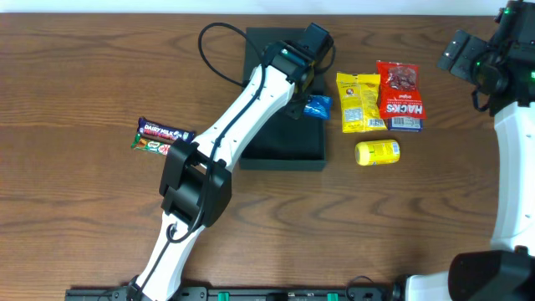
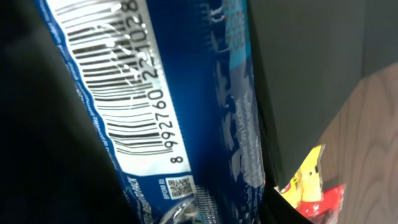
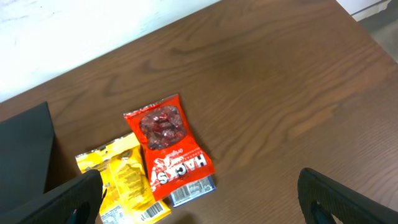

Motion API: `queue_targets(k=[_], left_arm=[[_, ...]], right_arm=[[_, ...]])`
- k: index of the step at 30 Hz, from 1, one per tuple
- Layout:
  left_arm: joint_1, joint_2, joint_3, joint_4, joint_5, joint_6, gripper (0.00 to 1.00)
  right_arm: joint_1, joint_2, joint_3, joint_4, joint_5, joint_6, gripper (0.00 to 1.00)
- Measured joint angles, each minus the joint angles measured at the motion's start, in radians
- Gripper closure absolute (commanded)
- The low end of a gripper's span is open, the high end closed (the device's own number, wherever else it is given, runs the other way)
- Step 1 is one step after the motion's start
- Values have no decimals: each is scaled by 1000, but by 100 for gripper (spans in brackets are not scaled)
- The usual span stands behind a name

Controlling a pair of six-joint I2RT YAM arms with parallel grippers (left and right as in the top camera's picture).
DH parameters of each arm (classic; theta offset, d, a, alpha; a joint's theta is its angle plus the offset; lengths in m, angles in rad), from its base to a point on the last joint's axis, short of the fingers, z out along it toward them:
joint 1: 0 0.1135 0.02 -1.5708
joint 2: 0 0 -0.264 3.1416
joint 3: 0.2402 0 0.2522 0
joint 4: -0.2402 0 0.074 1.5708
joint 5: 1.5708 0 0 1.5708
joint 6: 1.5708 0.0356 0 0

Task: Pack container
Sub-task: 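Carry the blue Oreo bar into the box and lower it with the left gripper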

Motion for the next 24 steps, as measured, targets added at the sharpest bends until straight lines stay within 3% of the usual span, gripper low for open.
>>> queue_targets(k=[19,20,23,24], left_arm=[[1,13,-51,0,-16,-84,95],[1,13,-53,1,-16,-84,92],[1,13,-62,2,-16,-84,59],[1,14,-64,2,-16,-84,44]], right_arm=[[0,0,0,-28,0,0,1],[0,0,0,-30,0,0,1],[0,0,0,-31,0,0,1],[0,0,0,-31,0,0,1]])
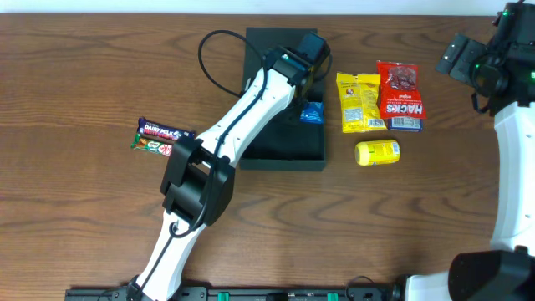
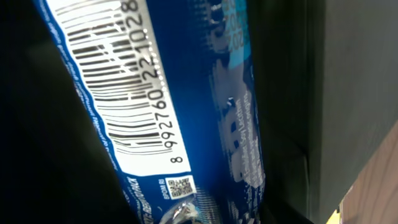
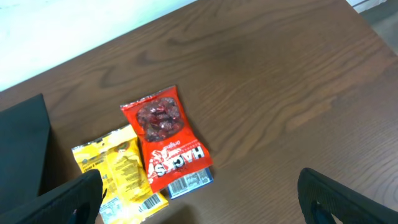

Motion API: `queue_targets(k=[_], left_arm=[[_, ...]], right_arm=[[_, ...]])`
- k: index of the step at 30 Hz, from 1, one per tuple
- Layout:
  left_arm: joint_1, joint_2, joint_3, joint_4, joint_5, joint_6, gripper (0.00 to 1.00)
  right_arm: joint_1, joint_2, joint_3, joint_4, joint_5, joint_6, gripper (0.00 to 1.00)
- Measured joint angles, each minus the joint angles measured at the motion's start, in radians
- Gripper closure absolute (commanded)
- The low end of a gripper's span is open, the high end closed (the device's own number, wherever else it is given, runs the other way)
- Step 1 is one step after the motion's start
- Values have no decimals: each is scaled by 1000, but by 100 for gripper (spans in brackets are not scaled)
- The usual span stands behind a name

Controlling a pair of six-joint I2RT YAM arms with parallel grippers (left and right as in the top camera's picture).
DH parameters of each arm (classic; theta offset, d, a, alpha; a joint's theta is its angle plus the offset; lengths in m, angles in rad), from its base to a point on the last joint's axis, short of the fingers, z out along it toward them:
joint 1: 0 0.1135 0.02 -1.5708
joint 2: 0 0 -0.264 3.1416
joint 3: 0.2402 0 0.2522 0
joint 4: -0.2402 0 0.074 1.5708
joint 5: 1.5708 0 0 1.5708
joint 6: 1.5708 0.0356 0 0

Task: Pack container
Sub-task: 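Carry the blue Oreo bar into the box and lower it with the left gripper, then open the left gripper and lift it out of the box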

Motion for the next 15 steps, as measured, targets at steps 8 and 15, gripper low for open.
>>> queue_targets(k=[8,15], left_arm=[[0,1,0,6,0,-7,16],[0,1,0,6,-20,4,21]], right_arm=[[0,0,0,0,0,0,1],[0,0,0,0,0,0,1]])
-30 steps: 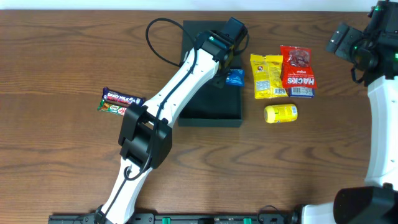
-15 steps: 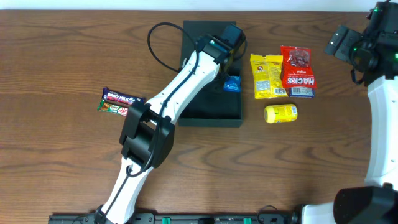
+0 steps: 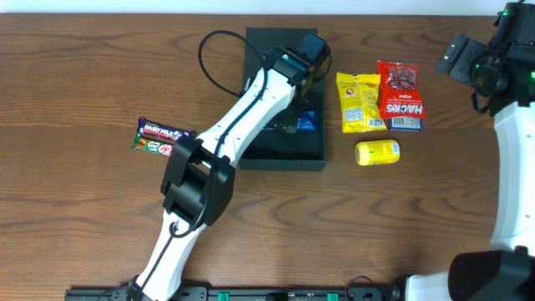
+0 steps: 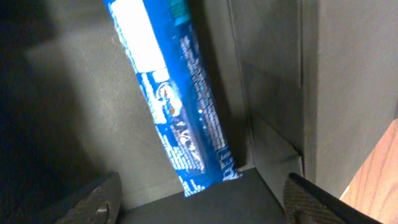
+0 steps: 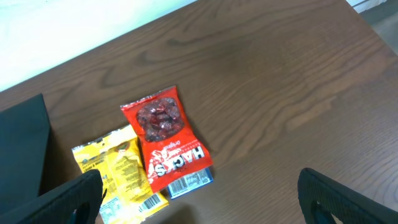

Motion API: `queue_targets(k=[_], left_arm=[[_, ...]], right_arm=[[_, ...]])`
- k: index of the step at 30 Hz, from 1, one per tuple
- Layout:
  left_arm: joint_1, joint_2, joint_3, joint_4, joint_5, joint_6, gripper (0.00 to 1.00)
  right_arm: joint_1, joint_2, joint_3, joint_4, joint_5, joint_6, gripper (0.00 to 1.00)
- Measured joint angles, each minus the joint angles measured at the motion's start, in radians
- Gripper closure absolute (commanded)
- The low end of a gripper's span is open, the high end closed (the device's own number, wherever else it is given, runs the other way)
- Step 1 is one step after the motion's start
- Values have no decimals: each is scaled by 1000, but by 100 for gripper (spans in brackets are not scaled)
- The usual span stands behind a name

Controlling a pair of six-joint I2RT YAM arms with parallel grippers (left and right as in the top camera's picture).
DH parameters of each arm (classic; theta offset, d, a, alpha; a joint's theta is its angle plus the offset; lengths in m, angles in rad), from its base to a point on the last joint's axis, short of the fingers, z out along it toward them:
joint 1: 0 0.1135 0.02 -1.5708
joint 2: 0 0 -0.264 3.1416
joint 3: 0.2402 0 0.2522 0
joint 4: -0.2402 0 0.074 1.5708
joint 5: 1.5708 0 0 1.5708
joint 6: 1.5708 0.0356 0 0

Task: Pack container
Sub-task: 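Open the left gripper and lift it out of the box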

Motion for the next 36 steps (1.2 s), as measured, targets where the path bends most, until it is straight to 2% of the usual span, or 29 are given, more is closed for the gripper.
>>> queue_targets(k=[2,5,10,14,19,26,33,36], left_arm=[[1,0,0,2,-24,43,23],[7,0,0,60,-43,203,27],[40,0,46,107,-59,631,30],[67,-5,119,109,-63,921,30],[136,-76,147,83,-63,1335,19],[221,-92,152,13,-43,1482,18],[237,-92,152,-1,6,1570,16],[236,-92,152,-1,20,1590,14]], right_arm=[[0,0,0,1,0,0,1],[0,0,0,1,0,0,1],[0,0,0,2,-6,-1,1],[0,8,0,20,-94,-47,1],[0,99,0,32,-360,-216,1],[-30,265,0,113,-483,-290,1],[-199,454,2,279,-740,-307,1],[-249,544,29,289,-800,-290,1]])
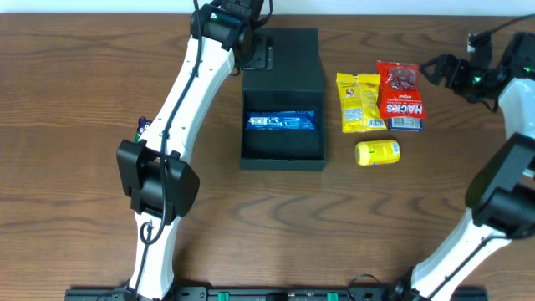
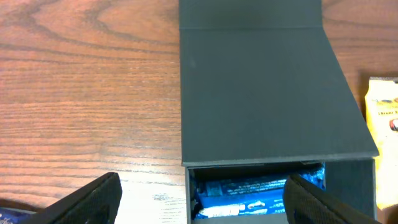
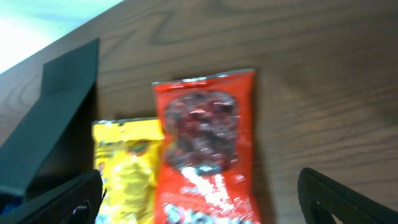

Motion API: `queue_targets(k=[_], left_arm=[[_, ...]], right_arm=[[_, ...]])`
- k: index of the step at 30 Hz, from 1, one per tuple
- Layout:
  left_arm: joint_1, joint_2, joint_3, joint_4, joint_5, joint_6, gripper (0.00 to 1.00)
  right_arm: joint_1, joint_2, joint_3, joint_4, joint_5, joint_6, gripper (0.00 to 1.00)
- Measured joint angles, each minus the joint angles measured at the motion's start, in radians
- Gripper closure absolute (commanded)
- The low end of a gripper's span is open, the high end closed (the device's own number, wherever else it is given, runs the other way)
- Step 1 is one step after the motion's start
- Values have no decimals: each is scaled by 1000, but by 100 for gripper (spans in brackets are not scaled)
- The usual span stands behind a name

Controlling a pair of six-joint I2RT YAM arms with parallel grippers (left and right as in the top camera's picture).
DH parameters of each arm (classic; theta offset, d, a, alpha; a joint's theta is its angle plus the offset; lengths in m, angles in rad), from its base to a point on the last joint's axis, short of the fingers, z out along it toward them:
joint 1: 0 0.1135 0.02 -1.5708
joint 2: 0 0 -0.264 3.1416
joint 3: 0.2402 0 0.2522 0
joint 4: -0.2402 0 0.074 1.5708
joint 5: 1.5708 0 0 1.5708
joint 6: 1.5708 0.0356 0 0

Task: Pack container
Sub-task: 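Open the left gripper and lift it out of the box, then grasp the red HACKS bag with the right gripper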

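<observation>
The black box stands open mid-table, its lid folded back on the far side. A blue snack packet lies flat across its inside, also visible as the blue packet under the lid's edge. My left gripper hovers open over the lid's far left part, nothing between its fingers. To the right of the box lie a yellow packet, a red packet and a small yellow pack. My right gripper is open just right of the red packet.
A chocolate bar lies at the left, mostly hidden behind my left arm. The left arm reaches from the front edge to the table's far side. The yellow packet partly underlies the red one.
My left gripper has left the box's inside and now hangs over the lid at the far side. The blue packet stays in the box. The right gripper has come closer to the red packet.
My left gripper held the blue packet over the box's right side, then lower inside it. Then it stood open with the packet lying in the box. Now it is clear of the box, and the right gripper, until then still at the far right, is near the snacks.
</observation>
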Motion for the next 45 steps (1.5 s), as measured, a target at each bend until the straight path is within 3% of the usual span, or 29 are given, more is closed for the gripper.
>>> queue_targets(k=[11,19,23,29,32,35,39,45], left_arm=[[0,0,0,-4,5,15,12],[0,0,0,-2,5,15,12],[0,0,0,-2,5,15,12],[0,0,0,-2,5,15,12],[0,0,0,-2,5,15,12],[0,0,0,-2,5,14,12],[0,0,0,-2,5,15,12],[0,0,0,-2,5,15,12]], right_arm=[[14,238,159,3,-106,9,1],[47,264,164,-10,-118,8,1],[69,265,170,-31,-107,7,8],[85,279,180,-62,-108,-2,28],[87,284,184,-87,-97,-4,53],[89,289,185,-111,-73,2,63],[88,290,187,-114,-77,5,84],[88,290,188,-116,-86,5,98]])
